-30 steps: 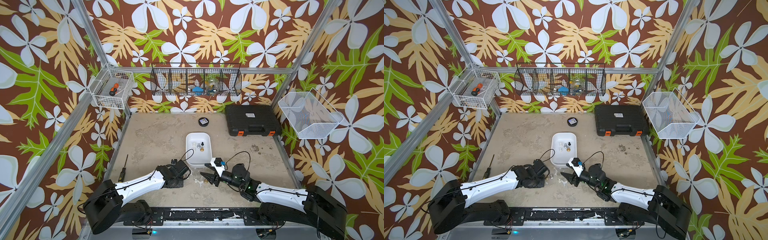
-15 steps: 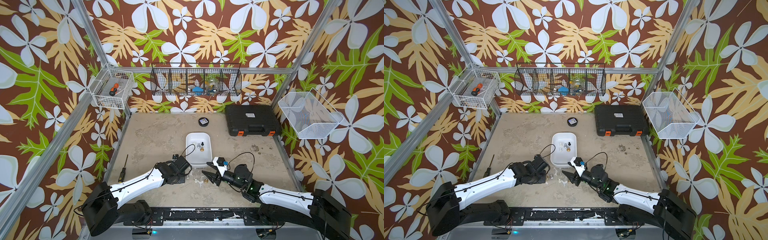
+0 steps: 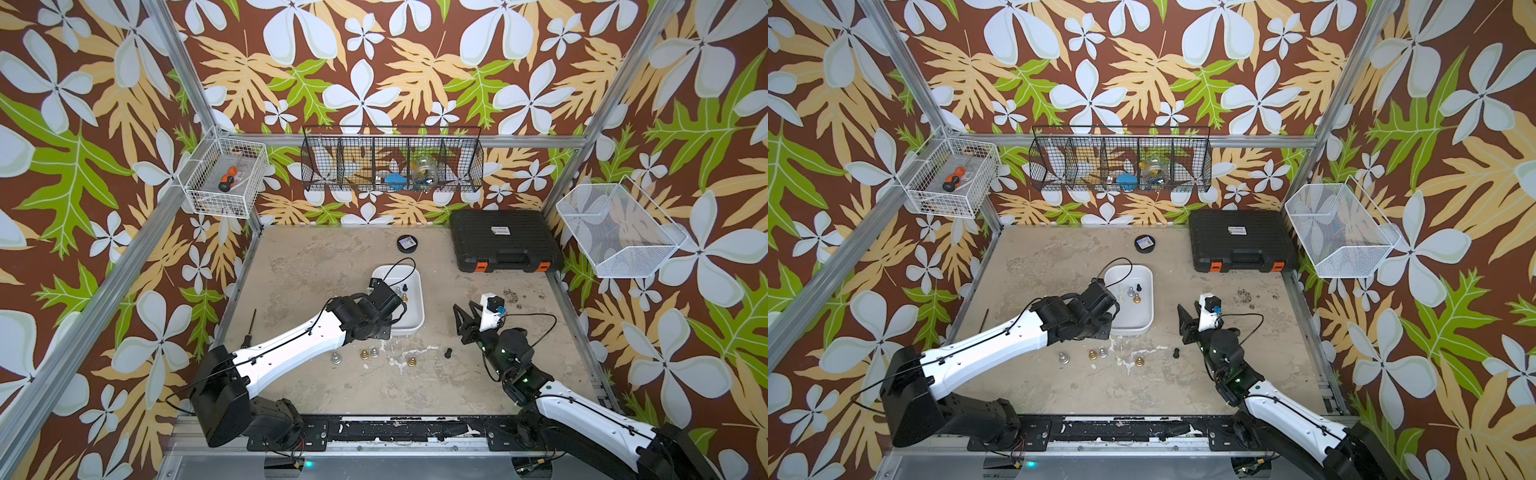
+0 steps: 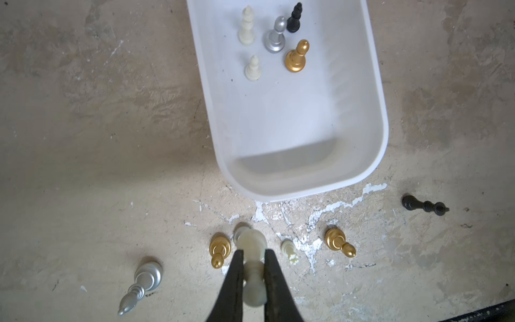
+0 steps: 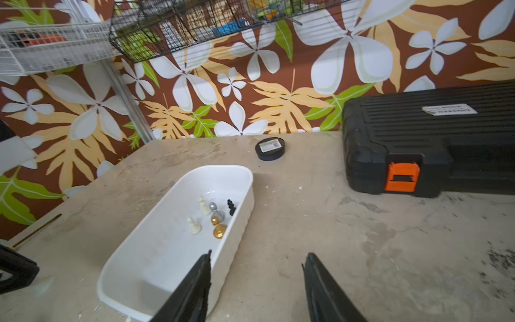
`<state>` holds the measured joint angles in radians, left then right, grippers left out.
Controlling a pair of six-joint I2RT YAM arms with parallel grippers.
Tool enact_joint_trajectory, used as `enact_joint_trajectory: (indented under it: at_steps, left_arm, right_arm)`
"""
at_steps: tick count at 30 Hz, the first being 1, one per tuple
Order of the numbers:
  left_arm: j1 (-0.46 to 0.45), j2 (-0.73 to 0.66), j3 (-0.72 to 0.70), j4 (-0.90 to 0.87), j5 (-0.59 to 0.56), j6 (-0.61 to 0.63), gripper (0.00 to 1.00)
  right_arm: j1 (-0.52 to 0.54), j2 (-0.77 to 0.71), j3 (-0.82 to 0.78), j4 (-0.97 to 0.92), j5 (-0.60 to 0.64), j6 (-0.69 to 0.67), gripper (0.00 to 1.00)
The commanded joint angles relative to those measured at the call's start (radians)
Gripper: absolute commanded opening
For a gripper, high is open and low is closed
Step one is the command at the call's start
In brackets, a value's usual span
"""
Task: Put the chess pieces into the storage box
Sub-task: Pick up the chess piece at the center of the board, then place the chess piece in the storage box.
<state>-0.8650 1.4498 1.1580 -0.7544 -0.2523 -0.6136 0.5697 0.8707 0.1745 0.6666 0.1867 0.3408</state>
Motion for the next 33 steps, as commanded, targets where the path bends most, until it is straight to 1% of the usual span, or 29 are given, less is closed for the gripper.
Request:
enact_joint_trajectory:
  at_steps: [1, 5, 9, 14, 19, 23, 28, 33]
  left_arm:
    - [-0.002, 0.074, 0.079, 0.012, -0.002, 0.059, 0.05]
    - [-0.001, 0.209, 0.197, 0.053, 0.019, 0.101, 0.05]
    - [0.008, 0.37, 0.345, 0.018, -0.002, 0.122, 0.05]
    - [0.045, 0.471, 0.414, 0.04, 0.005, 0.135, 0.05]
    - [0.07, 0.485, 0.378, 0.132, 0.042, 0.158, 0.06]
    - [0.073, 0.515, 0.362, 0.164, 0.054, 0.157, 0.06]
    - [0.077, 0.519, 0.297, 0.218, 0.058, 0.16, 0.06]
    - [0.089, 0.543, 0.289, 0.242, 0.067, 0.178, 0.06]
  right_arm:
    - [-0.011, 0.021, 0.015, -0.013, -0.022, 0.032, 0.55]
    - [-0.01, 0.051, 0.027, -0.006, -0.068, 0.026, 0.55]
    - [-0.011, 0.045, 0.014, 0.012, -0.073, 0.024, 0.55]
    - [-0.01, 0.012, -0.003, 0.017, -0.072, 0.019, 0.55]
    - [-0.011, 0.006, -0.009, 0.023, -0.087, 0.024, 0.55]
    - [-0.01, 0.016, -0.001, 0.011, -0.109, 0.031, 0.55]
    - [-0.01, 0.015, -0.001, 0.022, -0.129, 0.032, 0.55]
    - [-0.01, 0.033, -0.001, 0.032, -0.137, 0.033, 0.55]
